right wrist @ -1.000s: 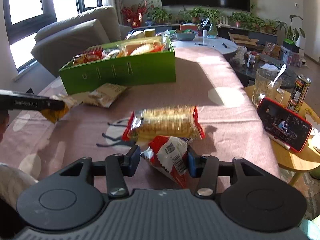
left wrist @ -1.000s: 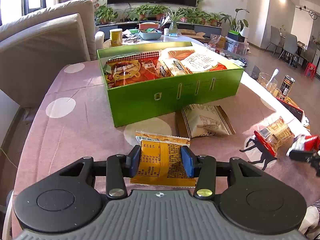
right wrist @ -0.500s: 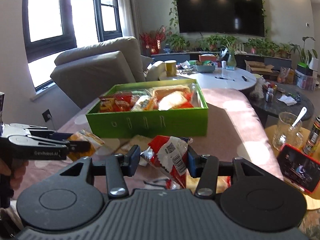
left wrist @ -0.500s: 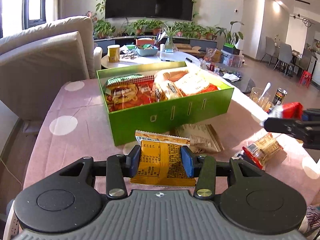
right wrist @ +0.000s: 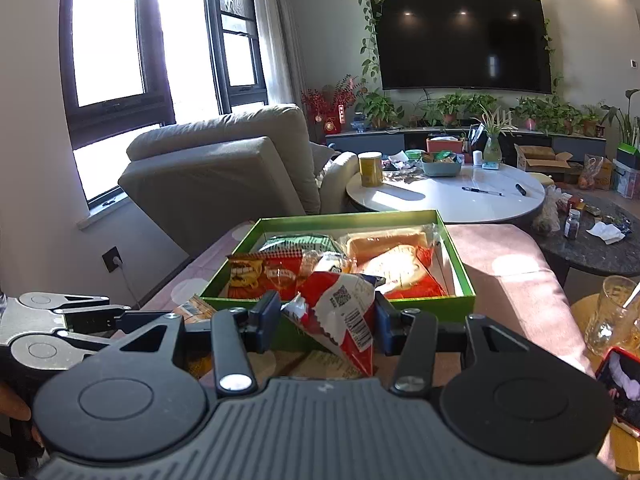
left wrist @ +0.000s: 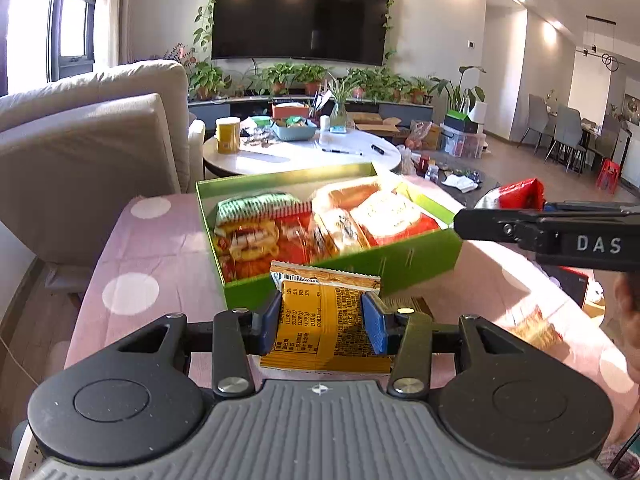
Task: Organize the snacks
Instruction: 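Carry both packets into the green box and open both grippers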
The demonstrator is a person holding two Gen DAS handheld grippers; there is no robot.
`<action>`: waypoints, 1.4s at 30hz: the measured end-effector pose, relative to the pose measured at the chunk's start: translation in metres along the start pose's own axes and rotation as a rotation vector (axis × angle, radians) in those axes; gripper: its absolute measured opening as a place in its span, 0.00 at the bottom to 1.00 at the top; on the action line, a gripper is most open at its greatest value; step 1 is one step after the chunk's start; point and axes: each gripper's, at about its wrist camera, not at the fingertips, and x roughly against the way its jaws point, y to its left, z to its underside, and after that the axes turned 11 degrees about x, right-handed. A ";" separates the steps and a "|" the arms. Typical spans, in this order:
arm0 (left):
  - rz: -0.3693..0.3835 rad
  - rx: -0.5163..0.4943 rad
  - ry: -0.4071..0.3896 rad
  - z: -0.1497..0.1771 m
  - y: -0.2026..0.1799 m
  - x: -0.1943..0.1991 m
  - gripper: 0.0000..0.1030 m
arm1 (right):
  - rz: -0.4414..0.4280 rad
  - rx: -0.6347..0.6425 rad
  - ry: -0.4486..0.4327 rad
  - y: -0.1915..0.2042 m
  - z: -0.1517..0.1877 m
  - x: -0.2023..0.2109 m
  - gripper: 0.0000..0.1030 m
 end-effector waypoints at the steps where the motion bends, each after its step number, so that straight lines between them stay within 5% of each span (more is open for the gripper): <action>1: 0.000 0.001 -0.004 -0.002 0.000 -0.001 0.40 | -0.002 -0.003 -0.002 0.001 -0.004 -0.004 0.82; 42: 0.004 0.057 -0.066 -0.107 -0.003 -0.096 0.40 | 0.034 -0.167 -0.050 -0.063 -0.051 -0.074 0.82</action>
